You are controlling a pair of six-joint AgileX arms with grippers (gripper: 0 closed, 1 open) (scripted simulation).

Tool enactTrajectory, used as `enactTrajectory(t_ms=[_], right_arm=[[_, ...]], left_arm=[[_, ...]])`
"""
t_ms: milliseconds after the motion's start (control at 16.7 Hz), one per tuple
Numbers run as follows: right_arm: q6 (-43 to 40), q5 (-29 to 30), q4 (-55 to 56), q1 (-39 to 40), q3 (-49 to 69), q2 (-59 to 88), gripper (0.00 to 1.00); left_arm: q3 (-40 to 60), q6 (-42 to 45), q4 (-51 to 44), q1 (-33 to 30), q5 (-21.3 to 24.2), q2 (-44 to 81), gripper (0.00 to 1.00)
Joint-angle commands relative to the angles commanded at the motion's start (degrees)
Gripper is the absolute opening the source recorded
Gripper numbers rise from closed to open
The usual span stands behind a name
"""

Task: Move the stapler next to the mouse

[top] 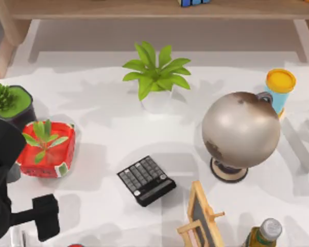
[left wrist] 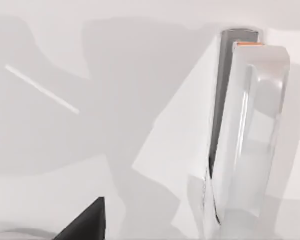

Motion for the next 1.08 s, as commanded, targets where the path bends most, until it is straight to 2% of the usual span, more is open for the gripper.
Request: enactTrajectory(t_ms=[420, 900, 1080], right_arm=[[0.0, 0.0, 0.0, 0.0, 0.0, 0.0, 1.0], [0.0, 0.0, 0.0, 0.0, 0.0, 0.0, 1.0], [0.0, 0.0, 0.0, 0.0, 0.0, 0.0, 1.0]], left_arm=[[-0.87, 0.07, 0.51, 0.31, -0.07, 0.01, 1.0], [-8.11, 0.21, 13.55, 0.43, -0.15, 5.64, 1.0], [-8.38, 0.12, 14.76, 0.11, -0.06, 6.78, 1.0]])
